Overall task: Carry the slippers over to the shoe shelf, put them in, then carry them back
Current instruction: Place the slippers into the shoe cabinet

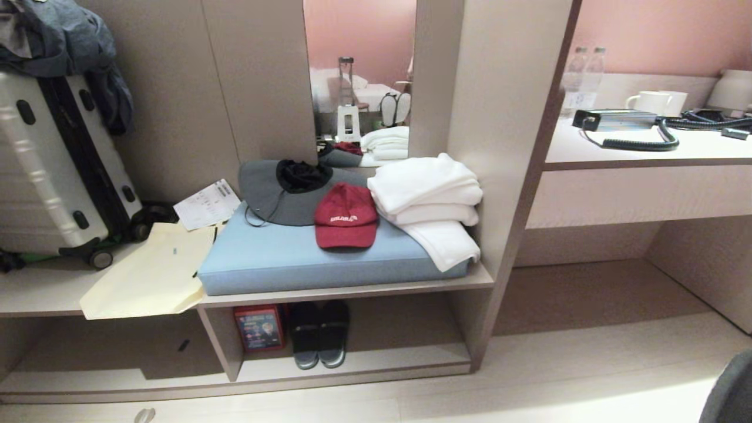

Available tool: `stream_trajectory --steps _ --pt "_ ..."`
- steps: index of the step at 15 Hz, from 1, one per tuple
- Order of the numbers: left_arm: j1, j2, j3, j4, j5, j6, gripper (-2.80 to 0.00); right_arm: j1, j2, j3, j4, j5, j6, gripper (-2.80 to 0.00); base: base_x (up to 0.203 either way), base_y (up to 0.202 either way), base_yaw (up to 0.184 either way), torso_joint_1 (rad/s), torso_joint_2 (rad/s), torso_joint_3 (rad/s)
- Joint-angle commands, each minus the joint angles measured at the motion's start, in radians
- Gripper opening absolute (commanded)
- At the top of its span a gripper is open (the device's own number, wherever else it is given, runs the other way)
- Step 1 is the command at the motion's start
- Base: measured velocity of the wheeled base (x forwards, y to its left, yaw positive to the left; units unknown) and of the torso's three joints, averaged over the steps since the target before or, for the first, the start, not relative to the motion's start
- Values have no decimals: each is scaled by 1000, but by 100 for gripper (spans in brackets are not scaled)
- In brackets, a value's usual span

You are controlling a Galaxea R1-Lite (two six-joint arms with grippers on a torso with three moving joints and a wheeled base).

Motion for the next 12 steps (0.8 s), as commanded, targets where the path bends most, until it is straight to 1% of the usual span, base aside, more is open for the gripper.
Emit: stream_trajectory --steps 1,4,6,12 --pt "0 0 0 0 1 0 -280 0 2 0 0 1 0 -280 0 198 -3 4 2 10" --pt "0 -2 0 0 0 4 -280 0 2 0 0 1 0 -280 0 192 0 3 4 4" --pt "2 -2 1 0 -1 7 -280 0 2 0 0 1 0 -280 0 130 -4 5 1 2" --pt "0 0 0 0 -1 10 -280 0 2 0 0 1 0 -280 0 0 0 0 0 0"
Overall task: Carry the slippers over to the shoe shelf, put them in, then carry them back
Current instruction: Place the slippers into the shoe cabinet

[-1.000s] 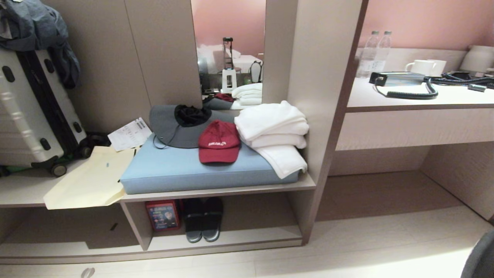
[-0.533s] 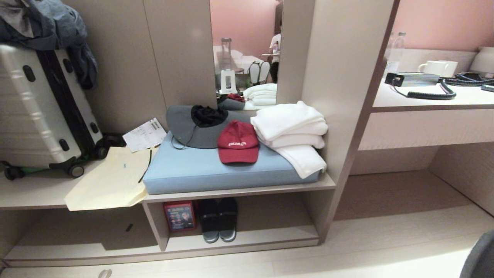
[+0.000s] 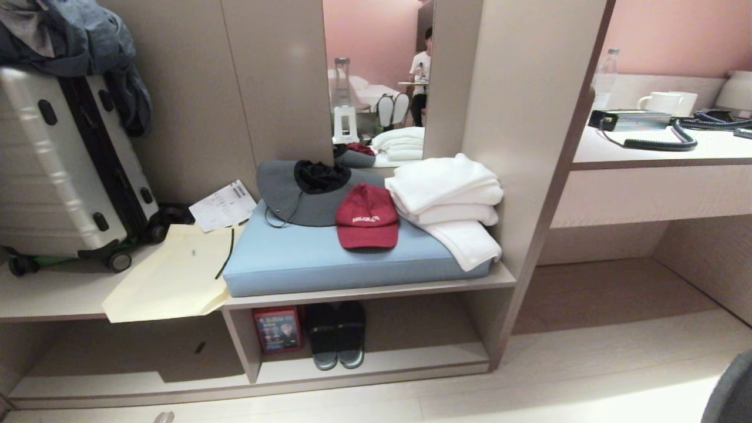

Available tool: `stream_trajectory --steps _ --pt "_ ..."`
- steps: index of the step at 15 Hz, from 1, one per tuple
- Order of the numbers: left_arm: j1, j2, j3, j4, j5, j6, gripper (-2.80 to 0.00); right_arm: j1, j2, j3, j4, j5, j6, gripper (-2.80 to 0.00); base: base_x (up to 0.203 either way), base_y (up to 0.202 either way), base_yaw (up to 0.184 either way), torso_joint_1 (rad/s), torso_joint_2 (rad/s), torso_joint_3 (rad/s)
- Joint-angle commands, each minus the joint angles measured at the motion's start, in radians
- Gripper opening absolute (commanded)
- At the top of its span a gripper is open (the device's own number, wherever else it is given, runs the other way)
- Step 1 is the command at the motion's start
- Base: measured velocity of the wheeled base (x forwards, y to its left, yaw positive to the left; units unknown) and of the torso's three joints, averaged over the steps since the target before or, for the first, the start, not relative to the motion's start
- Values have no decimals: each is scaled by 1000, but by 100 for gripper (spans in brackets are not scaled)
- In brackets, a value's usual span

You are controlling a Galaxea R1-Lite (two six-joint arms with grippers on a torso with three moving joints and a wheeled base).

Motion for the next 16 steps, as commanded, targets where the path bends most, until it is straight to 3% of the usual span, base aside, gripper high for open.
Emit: stream_trajectory --steps 1,8,13,16 --pt "0 -2 0 0 0 -1 -280 0 2 0 -1 0 -1 -280 0 0 0 0 0 0" --pt "1 0 0 0 2 -7 -280 0 2 0 -1 0 -1 -280 0 0 0 0 0 0" --pt "0 0 0 0 2 -3 -280 0 2 0 -1 0 -1 -280 -164 0 0 1 2 4" --pt "2 0 0 0 2 -3 -280 0 2 0 -1 1 -1 -280 0 0 0 1 1 -10"
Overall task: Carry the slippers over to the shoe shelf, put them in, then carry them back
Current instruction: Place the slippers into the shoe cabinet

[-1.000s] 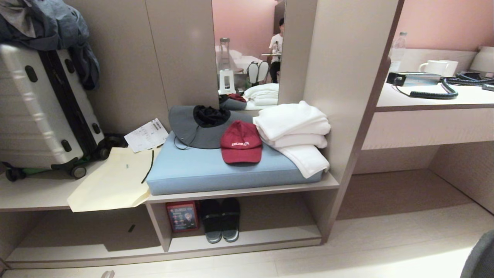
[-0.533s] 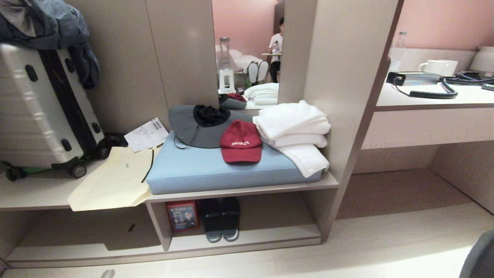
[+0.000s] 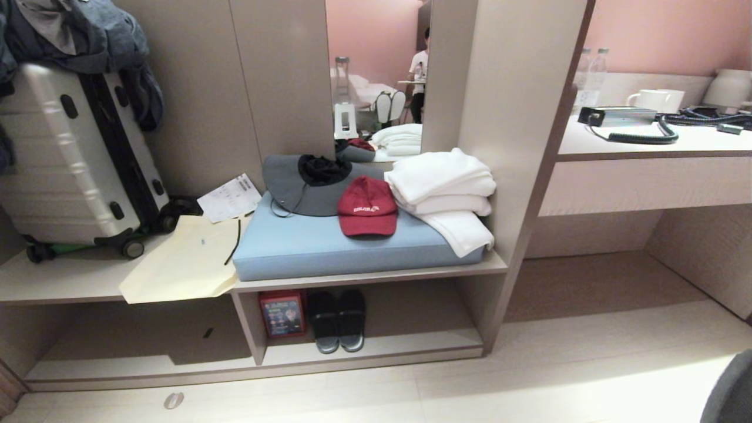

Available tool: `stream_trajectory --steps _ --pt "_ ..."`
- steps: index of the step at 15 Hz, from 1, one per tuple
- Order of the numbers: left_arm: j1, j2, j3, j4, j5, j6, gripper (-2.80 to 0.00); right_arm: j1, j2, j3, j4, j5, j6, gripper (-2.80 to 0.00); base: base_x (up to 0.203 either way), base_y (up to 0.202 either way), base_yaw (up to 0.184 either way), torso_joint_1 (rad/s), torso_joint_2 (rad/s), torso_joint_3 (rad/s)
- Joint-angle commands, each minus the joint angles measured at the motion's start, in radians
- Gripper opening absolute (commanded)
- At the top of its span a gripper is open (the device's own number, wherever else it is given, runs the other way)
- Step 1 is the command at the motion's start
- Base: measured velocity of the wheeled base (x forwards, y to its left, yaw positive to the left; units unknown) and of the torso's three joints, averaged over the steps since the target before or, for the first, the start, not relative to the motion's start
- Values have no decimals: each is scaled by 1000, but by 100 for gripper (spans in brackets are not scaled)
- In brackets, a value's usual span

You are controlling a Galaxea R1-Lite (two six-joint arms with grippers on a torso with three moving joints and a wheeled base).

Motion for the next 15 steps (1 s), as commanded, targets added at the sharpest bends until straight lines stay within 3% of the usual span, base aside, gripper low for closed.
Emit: stream_trajectory --steps 1,15 --pt "1 0 0 0 -1 -1 -280 0 2 0 0 1 -1 -280 0 0 0 4 2 -107" --pt "0 0 0 0 0 -2 -280 0 2 0 0 9 -11 -280 0 0 0 4 1 -194"
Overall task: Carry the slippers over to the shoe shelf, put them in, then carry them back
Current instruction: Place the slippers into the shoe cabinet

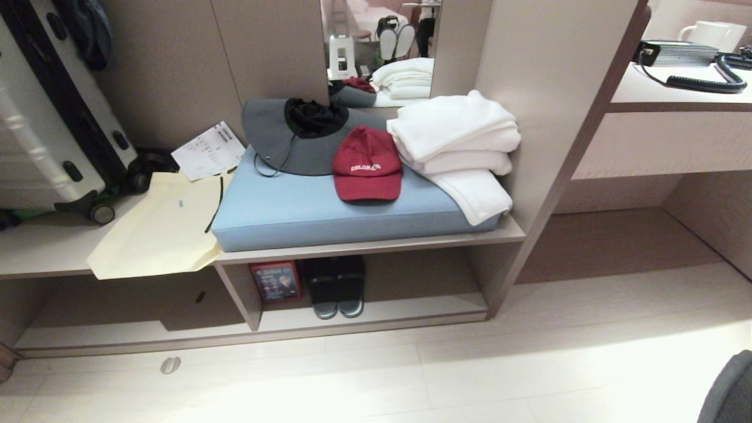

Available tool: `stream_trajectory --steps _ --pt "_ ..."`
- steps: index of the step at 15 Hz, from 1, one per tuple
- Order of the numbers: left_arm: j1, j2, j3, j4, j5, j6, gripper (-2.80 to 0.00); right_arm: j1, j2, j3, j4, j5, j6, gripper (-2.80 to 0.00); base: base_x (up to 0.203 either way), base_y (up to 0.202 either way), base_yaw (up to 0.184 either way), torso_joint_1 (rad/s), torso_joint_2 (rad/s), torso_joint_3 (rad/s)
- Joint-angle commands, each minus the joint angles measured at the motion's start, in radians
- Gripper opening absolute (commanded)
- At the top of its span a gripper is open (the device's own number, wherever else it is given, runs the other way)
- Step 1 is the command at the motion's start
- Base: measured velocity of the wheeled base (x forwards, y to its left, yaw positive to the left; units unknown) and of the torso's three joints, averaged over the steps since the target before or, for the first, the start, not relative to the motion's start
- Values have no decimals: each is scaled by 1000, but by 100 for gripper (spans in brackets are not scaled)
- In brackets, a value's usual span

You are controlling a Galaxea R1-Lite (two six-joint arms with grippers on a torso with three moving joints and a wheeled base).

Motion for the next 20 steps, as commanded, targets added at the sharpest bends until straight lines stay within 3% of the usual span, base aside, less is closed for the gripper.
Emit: stream_trajectory --steps 1,20 --pt "0 0 0 0 -1 -1 -280 0 2 0 0 0 -1 -280 0 0 0 7 -2 -194" --pt "0 0 0 0 0 -1 -280 0 2 0 0 -4 -3 -280 0 0 0 3 2 -198"
